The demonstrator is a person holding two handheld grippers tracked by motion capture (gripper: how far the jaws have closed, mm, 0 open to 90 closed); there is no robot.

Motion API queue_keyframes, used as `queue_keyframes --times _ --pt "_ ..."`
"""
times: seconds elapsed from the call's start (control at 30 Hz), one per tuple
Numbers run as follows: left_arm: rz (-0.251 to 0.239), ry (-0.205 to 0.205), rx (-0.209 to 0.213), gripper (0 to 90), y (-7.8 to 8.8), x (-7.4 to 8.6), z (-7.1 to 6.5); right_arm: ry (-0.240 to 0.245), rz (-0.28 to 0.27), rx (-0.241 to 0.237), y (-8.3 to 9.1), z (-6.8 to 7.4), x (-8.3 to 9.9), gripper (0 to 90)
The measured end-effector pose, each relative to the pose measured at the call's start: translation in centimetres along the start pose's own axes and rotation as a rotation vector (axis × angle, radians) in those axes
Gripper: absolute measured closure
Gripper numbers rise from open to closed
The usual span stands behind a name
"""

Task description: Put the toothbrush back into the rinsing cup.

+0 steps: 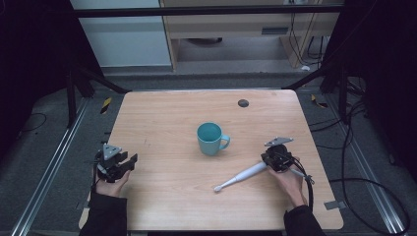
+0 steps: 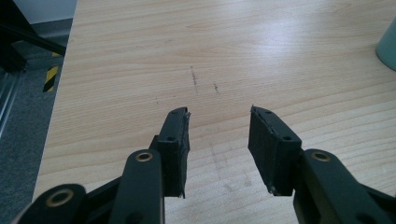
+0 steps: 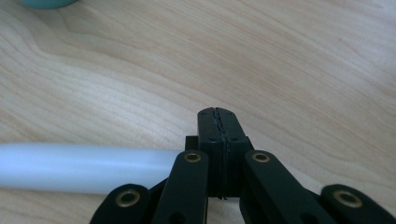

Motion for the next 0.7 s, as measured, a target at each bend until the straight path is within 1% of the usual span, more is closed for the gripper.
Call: queue_keyframes --times 0.07,0.1,0.17,0.23,0.27,0.43,0.63,0.7 --pt "0.000 0.000 0.001 57.7 0.0 0.0 0.0 0.019 -0.002 0.012 0.2 0.1 0.4 90.0" --pt "0.000 0.000 0.002 57.7 0.0 0.0 0.0 0.011 0.005 0.002 0.2 0.2 0.6 90.0" --pt "-0.002 -0.001 0.001 57.7 0.0 0.0 -0.1 0.019 0.026 0.016 0.3 0.0 1.1 90.0" --pt "-0.004 -0.001 0.001 57.7 0.1 -0.1 -0.1 0.006 0.012 0.007 0.8 0.0 1.0 90.0" --pt "-0.005 -0.001 0.001 57.7 0.1 -0.1 -0.1 0.010 0.003 0.011 0.9 0.0 0.9 90.0" --pt "-0.004 0.000 0.002 57.8 0.1 -0.1 -0.1 0.005 0.008 0.006 1.3 0.2 1.5 90.0" --pt "-0.007 0.001 0.001 57.8 0.2 -0.1 0.0 0.012 0.006 0.011 2.3 0.5 2.2 90.0" --pt "-0.007 0.003 0.001 57.8 0.2 -0.1 0.0 0.011 -0.015 0.009 2.8 0.8 2.1 90.0"
Point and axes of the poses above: each handheld gripper's, and its own axes: y roughly backward along the jaws, x roughly out of its underside, z roughly to its left, the point moved 10 cm from there along -y, roughly forward along the jaws, and after that the axes turned 1 degree about -z, right-handed, at the moved point
